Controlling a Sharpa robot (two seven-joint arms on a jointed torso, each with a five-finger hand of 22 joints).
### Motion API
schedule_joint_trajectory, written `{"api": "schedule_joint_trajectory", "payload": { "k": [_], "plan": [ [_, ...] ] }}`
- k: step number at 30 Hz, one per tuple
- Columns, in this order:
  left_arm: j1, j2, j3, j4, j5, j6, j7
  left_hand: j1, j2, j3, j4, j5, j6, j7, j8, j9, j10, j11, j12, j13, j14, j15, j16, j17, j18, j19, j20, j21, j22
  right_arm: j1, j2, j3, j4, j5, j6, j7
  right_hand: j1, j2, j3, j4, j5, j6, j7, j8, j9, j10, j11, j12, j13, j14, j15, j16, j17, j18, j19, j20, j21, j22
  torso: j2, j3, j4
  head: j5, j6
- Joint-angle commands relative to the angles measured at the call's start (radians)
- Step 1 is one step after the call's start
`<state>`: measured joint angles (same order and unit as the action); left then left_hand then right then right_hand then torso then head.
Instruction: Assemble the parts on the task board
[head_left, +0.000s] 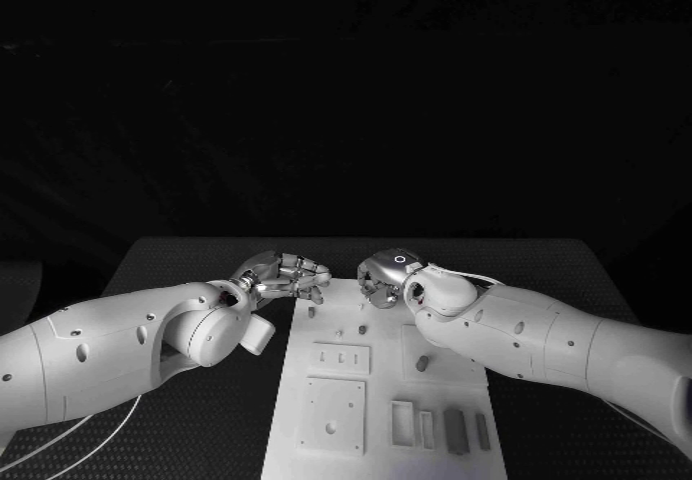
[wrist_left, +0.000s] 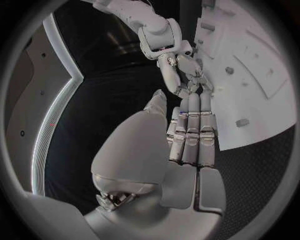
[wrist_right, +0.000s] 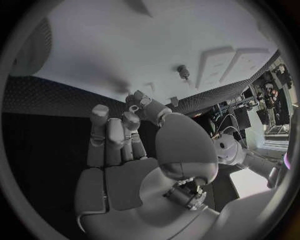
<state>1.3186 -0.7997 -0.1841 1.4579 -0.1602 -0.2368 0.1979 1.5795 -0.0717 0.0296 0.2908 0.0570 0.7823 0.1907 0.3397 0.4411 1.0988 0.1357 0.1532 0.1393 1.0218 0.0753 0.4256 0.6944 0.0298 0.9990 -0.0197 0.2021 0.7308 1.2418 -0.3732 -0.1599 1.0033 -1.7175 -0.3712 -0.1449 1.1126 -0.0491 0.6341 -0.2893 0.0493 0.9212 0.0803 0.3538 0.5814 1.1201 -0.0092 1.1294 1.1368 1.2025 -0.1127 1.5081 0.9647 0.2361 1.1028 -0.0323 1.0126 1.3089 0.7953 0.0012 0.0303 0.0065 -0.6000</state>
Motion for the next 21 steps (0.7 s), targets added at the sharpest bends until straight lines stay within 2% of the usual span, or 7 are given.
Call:
{"api": "schedule_joint_trajectory", "payload": {
  "k": [1,6,10,21],
  "plan": [
    [0.003,0.002,0.001,0.003,0.001,0.014,0.008,-0.003,-0.001,-0.006,0.0,-0.007,-0.006,0.002,-0.004,-0.002,0.002,0.005,-0.004,0.001,0.008,-0.002,-0.004,0.002,0.011,0.0,-0.006,-0.006,-0.001,-0.004,0.005,-0.001,-0.002,-0.011,0.021,0.0,0.0,0.004,0.006,0.0,0.0,0.106,0.012,0.006,0.001,-0.014,-0.008,0.002,-0.001,0.004,-0.006,0.003,0.0,0.026,0.001,-0.005,0.005,0.014,0.0,0.0002,-0.0006,0.001,0.0],
    [0.003,0.004,0.001,0.001,0.001,0.014,0.007,-0.003,-0.001,-0.006,0.0,-0.007,-0.007,0.002,-0.004,-0.002,0.002,0.005,-0.004,0.002,0.008,-0.002,-0.005,0.002,0.011,0.0,-0.006,-0.006,-0.001,-0.004,0.014,-0.002,-0.02,0.001,0.02,-0.001,-0.002,0.002,0.005,0.0,0.0,0.101,0.013,0.003,0.001,-0.014,-0.007,0.002,-0.002,0.0,-0.006,0.003,-0.007,0.026,0.001,-0.005,0.004,0.014,0.0,-0.0003,-0.0001,0.001,0.0],
    [0.003,0.007,0.001,0.0,0.001,0.016,0.006,-0.003,-0.001,-0.006,0.0,-0.007,-0.007,0.002,-0.004,-0.002,0.002,0.006,-0.005,0.002,0.008,-0.002,-0.005,0.003,0.011,0.001,-0.006,-0.006,-0.001,-0.004,0.015,-0.002,-0.026,0.008,0.024,0.001,0.0,-0.01,0.012,0.0,0.0,0.025,0.034,-0.048,-0.017,-0.014,0.011,0.001,-0.006,-0.003,0.009,0.003,-0.013,0.026,0.0,-0.005,0.004,0.014,0.0,-0.0006,0.0017,0.0,0.001],
    [0.004,0.004,0.001,0.001,0.001,0.016,0.005,-0.003,-0.002,-0.006,0.0,-0.007,-0.007,0.002,-0.004,-0.002,0.002,0.006,-0.005,0.002,0.008,-0.002,-0.006,0.004,0.011,0.001,-0.006,-0.006,-0.001,-0.004,0.014,-0.004,-0.029,0.03,0.025,0.004,-0.007,-0.036,0.016,0.004,0.0,-0.056,0.068,-0.108,-0.047,-0.034,0.045,-0.002,-0.013,-0.028,0.041,0.003,-0.045,0.026,-0.004,0.002,0.002,0.014,0.0,0.0,-0.0013,0.002,0.0]
  ]
}}
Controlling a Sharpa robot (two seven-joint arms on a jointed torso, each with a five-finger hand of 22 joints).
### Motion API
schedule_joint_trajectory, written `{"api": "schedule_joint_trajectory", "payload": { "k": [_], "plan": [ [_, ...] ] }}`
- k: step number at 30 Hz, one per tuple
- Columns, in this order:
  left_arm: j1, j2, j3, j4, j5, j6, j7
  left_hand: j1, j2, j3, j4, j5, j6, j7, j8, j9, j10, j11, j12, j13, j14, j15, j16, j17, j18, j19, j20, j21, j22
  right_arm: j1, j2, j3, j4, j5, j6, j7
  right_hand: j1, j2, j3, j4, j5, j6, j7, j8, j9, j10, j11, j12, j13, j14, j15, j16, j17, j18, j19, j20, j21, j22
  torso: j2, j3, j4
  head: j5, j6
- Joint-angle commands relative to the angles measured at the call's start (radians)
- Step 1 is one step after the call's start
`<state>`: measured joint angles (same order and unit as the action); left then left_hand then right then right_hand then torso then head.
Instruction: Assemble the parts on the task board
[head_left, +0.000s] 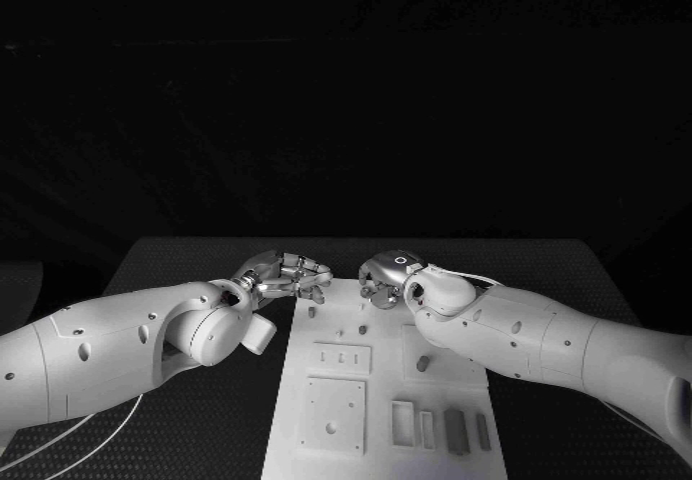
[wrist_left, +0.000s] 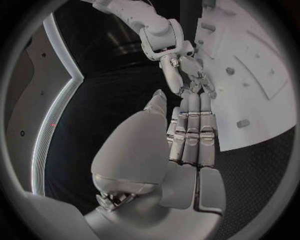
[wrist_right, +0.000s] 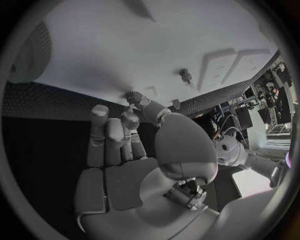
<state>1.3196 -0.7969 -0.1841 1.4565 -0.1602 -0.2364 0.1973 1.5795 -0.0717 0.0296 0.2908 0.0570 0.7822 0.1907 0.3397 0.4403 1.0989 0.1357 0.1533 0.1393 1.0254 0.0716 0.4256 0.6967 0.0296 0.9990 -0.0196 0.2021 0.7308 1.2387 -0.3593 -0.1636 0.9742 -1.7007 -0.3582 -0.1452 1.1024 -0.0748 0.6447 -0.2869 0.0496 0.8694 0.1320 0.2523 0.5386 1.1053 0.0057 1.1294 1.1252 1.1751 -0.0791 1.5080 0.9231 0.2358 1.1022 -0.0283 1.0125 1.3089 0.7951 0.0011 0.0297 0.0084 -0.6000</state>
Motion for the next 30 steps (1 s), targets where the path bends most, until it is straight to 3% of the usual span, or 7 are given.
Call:
{"api": "schedule_joint_trajectory", "payload": {
  "k": [1,14,19,25,30],
  "plan": [
    [0.003,0.001,0.001,0.002,0.001,0.015,0.006,-0.003,-0.002,-0.006,0.0,-0.007,-0.007,0.002,-0.004,-0.001,0.002,0.006,-0.005,0.002,0.005,0.001,-0.006,0.001,0.011,0.001,-0.006,-0.006,-0.001,-0.001,0.0,0.0,0.001,0.016,0.01,0.004,0.002,-0.013,0.005,0.001,0.0,-0.007,0.018,-0.009,-0.006,-0.021,0.032,-0.001,-0.001,-0.002,0.009,0.003,-0.005,0.026,-0.004,-0.001,0.002,0.014,0.0,0.0001,-0.0008,0.0,0.0],
    [0.003,-0.001,0.001,0.002,0.001,0.014,0.006,-0.002,-0.002,-0.006,-0.001,-0.007,-0.008,0.001,-0.004,-0.001,0.002,0.006,-0.006,0.002,0.005,0.001,-0.007,0.003,0.011,0.001,-0.006,-0.007,-0.001,0.0,-0.028,-0.001,0.035,0.028,-0.029,0.006,-0.005,-0.031,0.004,0.004,0.0,-0.042,0.033,-0.033,-0.022,-0.03,0.046,0.004,-0.004,-0.005,0.023,0.007,-0.008,0.026,-0.003,0.002,0.001,0.013,0.001,0.0003,-0.0002,0.0,0.0],
    [0.005,-0.006,0.001,0.002,0.001,0.01,0.008,-0.002,-0.002,-0.007,-0.001,-0.007,-0.008,0.001,-0.004,-0.001,0.002,0.006,-0.006,0.002,0.005,0.001,-0.008,0.003,0.011,0.001,-0.006,-0.007,-0.001,0.001,-0.06,0.001,0.077,0.043,-0.062,0.004,-0.004,-0.037,0.004,0.003,0.0,-0.043,0.034,-0.034,-0.024,-0.03,0.047,0.006,-0.005,-0.005,0.025,0.008,-0.009,0.026,-0.001,0.001,0.002,0.013,-0.001,0.0013,-0.0038,0.002,0.001],
    [0.007,-0.011,0.001,0.004,0.001,0.006,0.012,-0.002,-0.002,-0.007,-0.001,-0.007,-0.007,0.001,-0.004,-0.001,0.003,0.006,-0.006,0.002,0.006,0.001,-0.008,0.004,0.011,0.001,-0.006,-0.008,-0.001,0.025,-0.132,0.014,0.161,0.116,-0.098,0.043,-0.004,-0.046,0.005,0.006,0.0,-0.034,0.033,-0.029,-0.023,-0.025,0.046,0.011,-0.006,0.003,0.024,0.012,-0.004,0.026,0.004,0.0,0.004,0.012,-0.003,0.0029,-0.009,0.004,0.008],
    [0.007,-0.018,0.001,0.005,0.0,0.004,0.016,-0.001,-0.002,-0.006,-0.001,-0.007,-0.005,0.001,-0.002,-0.001,0.005,0.005,-0.006,0.003,0.006,0.001,-0.01,0.006,0.011,0.002,-0.006,-0.008,-0.001,0.047,-0.216,0.037,0.247,0.184,-0.097,0.079,-0.007,-0.052,0.004,0.009,0.0,-0.019,0.03,-0.022,-0.022,-0.021,0.043,0.017,-0.008,0.011,0.021,0.014,0.0,0.026,0.009,-0.001,0.005,0.012,-0.004,0.0037,-0.0167,0.006,0.015]
  ]
}}
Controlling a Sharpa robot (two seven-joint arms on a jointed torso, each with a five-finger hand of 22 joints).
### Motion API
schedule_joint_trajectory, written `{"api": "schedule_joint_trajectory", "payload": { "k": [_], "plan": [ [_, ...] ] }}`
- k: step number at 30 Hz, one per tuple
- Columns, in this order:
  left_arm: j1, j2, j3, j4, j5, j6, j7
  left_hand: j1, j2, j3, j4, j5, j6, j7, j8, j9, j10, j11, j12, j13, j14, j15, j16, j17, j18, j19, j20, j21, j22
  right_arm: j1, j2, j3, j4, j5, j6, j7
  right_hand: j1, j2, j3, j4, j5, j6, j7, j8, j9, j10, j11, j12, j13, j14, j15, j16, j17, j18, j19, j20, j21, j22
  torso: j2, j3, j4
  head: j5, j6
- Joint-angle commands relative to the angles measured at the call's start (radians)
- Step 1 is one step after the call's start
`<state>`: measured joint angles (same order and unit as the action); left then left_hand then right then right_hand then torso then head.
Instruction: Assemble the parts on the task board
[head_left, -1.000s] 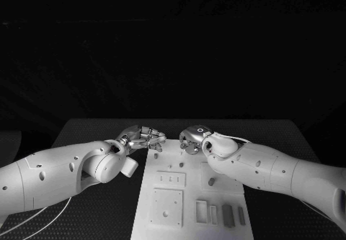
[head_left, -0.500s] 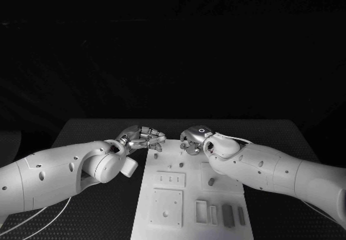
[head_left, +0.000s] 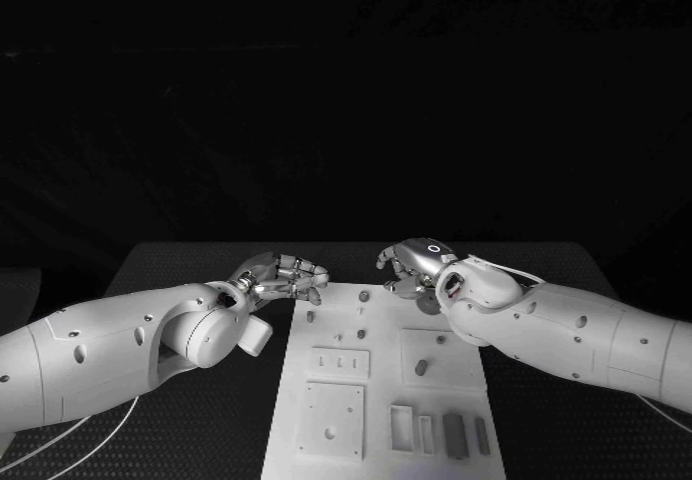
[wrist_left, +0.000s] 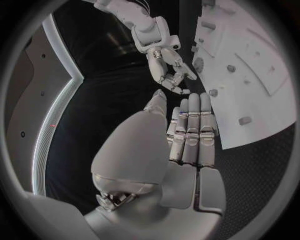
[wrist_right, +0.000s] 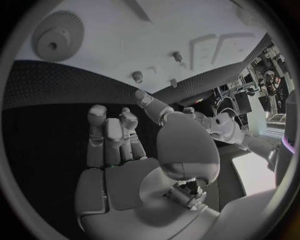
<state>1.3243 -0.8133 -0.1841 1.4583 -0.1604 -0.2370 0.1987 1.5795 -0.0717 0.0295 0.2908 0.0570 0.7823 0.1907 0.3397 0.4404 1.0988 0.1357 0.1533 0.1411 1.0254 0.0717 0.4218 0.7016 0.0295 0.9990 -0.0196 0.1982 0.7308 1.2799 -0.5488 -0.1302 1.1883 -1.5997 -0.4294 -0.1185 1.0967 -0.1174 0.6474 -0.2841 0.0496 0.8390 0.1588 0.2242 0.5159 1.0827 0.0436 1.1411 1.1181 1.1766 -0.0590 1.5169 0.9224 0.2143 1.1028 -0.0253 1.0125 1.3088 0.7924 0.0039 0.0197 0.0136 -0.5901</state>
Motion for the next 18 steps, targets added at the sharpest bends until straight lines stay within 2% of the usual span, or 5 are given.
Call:
{"api": "schedule_joint_trajectory", "payload": {
  "k": [1,5,9,14,18],
  "plan": [
    [0.003,-0.001,0.001,0.003,0.0,0.005,0.016,0.0,-0.002,-0.006,-0.001,-0.007,-0.004,0.001,-0.002,-0.001,0.006,0.004,-0.006,0.001,0.007,0.001,-0.006,0.001,0.011,0.002,-0.006,-0.004,-0.001,0.008,-0.041,0.007,0.046,0.092,-0.024,0.056,-0.002,-0.01,0.001,0.006,0.0,0.014,0.002,0.008,0.001,0.003,0.004,0.006,-0.001,0.01,0.0,0.006,0.001,0.047,0.01,-0.005,0.005,0.012,-0.002,0.0012,-0.009,0.002,0.006],
    [0.002,-0.007,0.001,0.004,0.0,0.007,0.015,0.0,-0.001,-0.006,-0.001,-0.007,-0.003,0.0,-0.001,0.0,0.008,0.004,-0.006,0.002,0.007,0.001,-0.007,0.003,0.011,0.002,-0.007,-0.005,-0.001,0.018,-0.122,0.015,0.117,0.15,0.026,0.088,-0.008,-0.016,-0.001,0.01,0.0,0.017,0.001,0.009,0.001,0.004,0.002,0.008,-0.003,0.012,-0.002,0.006,0.0,0.047,0.012,-0.005,0.005,0.011,-0.006,0.0037,-0.0196,0.009,0.009],
    [0.002,-0.008,0.001,0.0,0.0,0.006,0.02,0.0,-0.001,-0.006,-0.001,-0.007,-0.003,0.001,-0.001,0.0,0.008,0.004,-0.006,0.002,0.007,0.001,-0.008,0.003,0.011,0.002,-0.007,-0.005,-0.001,0.023,-0.166,0.015,0.142,0.164,0.066,0.093,-0.022,-0.031,-0.007,0.018,0.0,0.015,0.001,0.008,-0.001,0.003,0.002,0.008,-0.004,0.008,-0.002,0.005,-0.007,0.047,0.012,-0.005,0.003,0.011,-0.009,0.0054,-0.0289,0.017,0.013],
    [0.002,-0.005,0.001,0.001,0.0,0.009,0.02,-0.001,-0.001,-0.007,0.0,-0.007,-0.003,0.001,-0.001,-0.001,0.009,0.003,-0.006,0.002,0.008,0.001,-0.008,0.004,0.01,0.003,-0.007,-0.005,-0.001,0.023,-0.188,0.015,0.124,0.147,0.107,0.077,-0.032,-0.046,-0.007,0.03,0.0,0.01,0.002,0.005,-0.003,-0.001,0.003,0.009,-0.006,0.003,-0.001,0.004,-0.015,0.047,0.011,-0.005,0.001,0.01,-0.013,0.0064,-0.0344,0.017,0.015],
    [0.002,-0.005,0.001,0.002,0.0,0.006,0.016,-0.002,0.0,-0.007,0.0,-0.007,-0.003,0.001,-0.001,-0.001,0.009,0.003,-0.006,0.002,0.008,0.001,-0.009,0.005,0.01,0.003,-0.007,-0.005,-0.001,0.016,-0.198,0.013,0.102,0.112,0.111,0.052,-0.036,-0.053,-0.005,0.04,0.0,0.005,0.003,0.002,-0.005,-0.005,0.005,0.008,-0.008,-0.003,0.001,0.003,-0.019,0.047,0.008,-0.004,-0.002,0.009,-0.014,0.0082,-0.0371,0.013,0.016]
  ]
}}
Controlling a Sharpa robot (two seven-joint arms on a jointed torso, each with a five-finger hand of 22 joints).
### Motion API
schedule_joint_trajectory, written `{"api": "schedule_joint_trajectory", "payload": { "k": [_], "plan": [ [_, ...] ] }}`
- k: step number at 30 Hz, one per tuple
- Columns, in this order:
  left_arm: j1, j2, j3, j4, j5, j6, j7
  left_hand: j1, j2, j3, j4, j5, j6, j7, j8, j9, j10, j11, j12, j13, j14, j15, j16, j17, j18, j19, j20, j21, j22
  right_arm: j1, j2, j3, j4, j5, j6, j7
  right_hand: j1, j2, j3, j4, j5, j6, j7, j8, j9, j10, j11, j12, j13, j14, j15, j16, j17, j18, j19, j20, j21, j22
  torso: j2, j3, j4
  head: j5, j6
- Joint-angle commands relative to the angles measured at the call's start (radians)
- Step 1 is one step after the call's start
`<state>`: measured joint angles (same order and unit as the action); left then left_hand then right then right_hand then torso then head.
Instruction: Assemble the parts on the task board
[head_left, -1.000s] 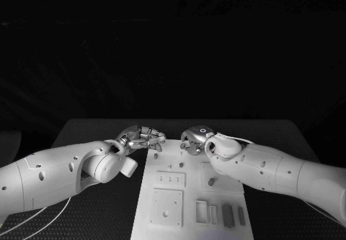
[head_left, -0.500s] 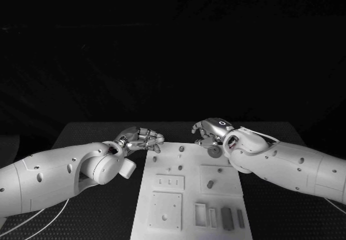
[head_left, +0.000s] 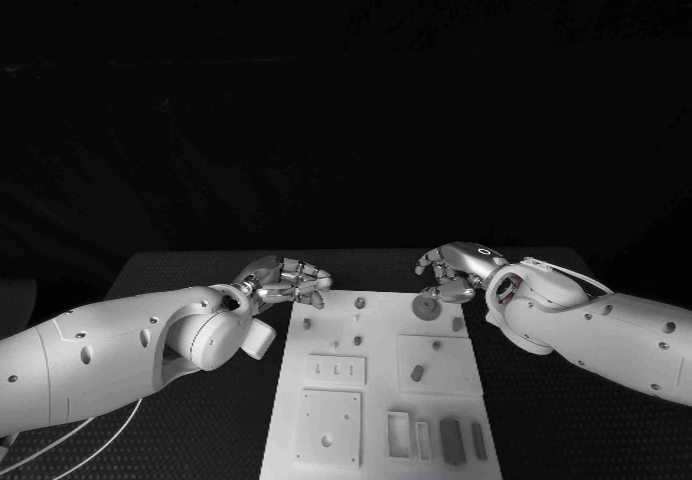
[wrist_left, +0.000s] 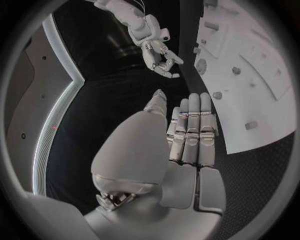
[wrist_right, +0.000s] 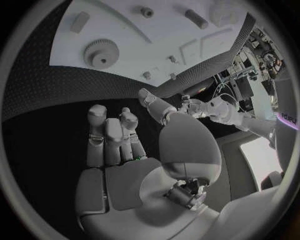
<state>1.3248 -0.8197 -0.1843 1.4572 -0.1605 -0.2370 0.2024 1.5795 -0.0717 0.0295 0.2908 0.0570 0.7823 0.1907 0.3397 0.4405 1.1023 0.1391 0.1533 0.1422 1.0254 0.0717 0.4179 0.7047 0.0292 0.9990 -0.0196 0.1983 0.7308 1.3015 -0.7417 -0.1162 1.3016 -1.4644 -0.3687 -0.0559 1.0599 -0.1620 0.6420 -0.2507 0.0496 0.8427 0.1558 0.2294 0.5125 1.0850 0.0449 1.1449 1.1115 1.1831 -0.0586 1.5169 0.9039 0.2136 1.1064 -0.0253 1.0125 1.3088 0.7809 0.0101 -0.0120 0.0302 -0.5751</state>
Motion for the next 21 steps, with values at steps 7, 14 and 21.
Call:
{"api": "schedule_joint_trajectory", "payload": {
  "k": [7,14,21],
  "plan": [
    [0.002,0.002,0.001,0.002,0.0,0.005,0.011,-0.002,0.0,-0.007,0.0,-0.007,-0.003,0.002,-0.001,-0.001,0.006,0.0,-0.007,0.001,0.008,0.001,-0.006,0.003,0.011,0.003,-0.007,-0.005,-0.001,-0.025,-0.005,-0.004,-0.049,-0.031,0.055,-0.008,-0.005,-0.037,0.007,0.032,0.0,-0.014,0.013,-0.012,-0.008,-0.018,0.01,0.005,-0.004,-0.019,0.007,0.002,-0.004,0.048,-0.002,-0.002,-0.006,0.009,-0.001,0.0031,-0.005,-0.006,-0.003],
    [0.002,0.01,0.001,-0.005,0.0,0.009,0.009,-0.002,0.001,-0.007,0.0,-0.006,-0.004,0.002,-0.001,-0.001,0.006,0.0,-0.008,0.001,0.009,0.0,-0.007,0.004,0.011,0.004,-0.007,-0.006,0.0,-0.048,0.022,-0.007,-0.085,-0.031,0.052,0.007,-0.012,-0.053,0.009,0.053,0.0,-0.019,0.015,-0.014,-0.011,-0.024,0.013,0.008,-0.005,-0.024,0.009,0.003,-0.004,0.048,-0.006,0.001,-0.008,0.01,-0.001,0.0022,-0.0019,-0.009,-0.007],
    [0.002,0.012,0.001,-0.009,0.0,0.011,0.008,-0.003,0.001,-0.007,0.0,-0.006,-0.004,0.003,-0.001,-0.001,0.005,0.0,-0.009,0.001,0.009,0.0,-0.007,0.004,0.01,0.004,-0.007,-0.006,0.0,-0.062,0.045,-0.009,-0.126,-0.03,0.043,0.015,-0.012,-0.053,0.009,0.059,0.0,-0.022,0.016,-0.015,-0.012,-0.026,0.014,0.009,-0.006,-0.026,0.01,0.004,-0.005,0.048,-0.007,0.001,-0.008,0.011,-0.001,0.0026,-0.0034,-0.01,-0.011]
  ]
}}
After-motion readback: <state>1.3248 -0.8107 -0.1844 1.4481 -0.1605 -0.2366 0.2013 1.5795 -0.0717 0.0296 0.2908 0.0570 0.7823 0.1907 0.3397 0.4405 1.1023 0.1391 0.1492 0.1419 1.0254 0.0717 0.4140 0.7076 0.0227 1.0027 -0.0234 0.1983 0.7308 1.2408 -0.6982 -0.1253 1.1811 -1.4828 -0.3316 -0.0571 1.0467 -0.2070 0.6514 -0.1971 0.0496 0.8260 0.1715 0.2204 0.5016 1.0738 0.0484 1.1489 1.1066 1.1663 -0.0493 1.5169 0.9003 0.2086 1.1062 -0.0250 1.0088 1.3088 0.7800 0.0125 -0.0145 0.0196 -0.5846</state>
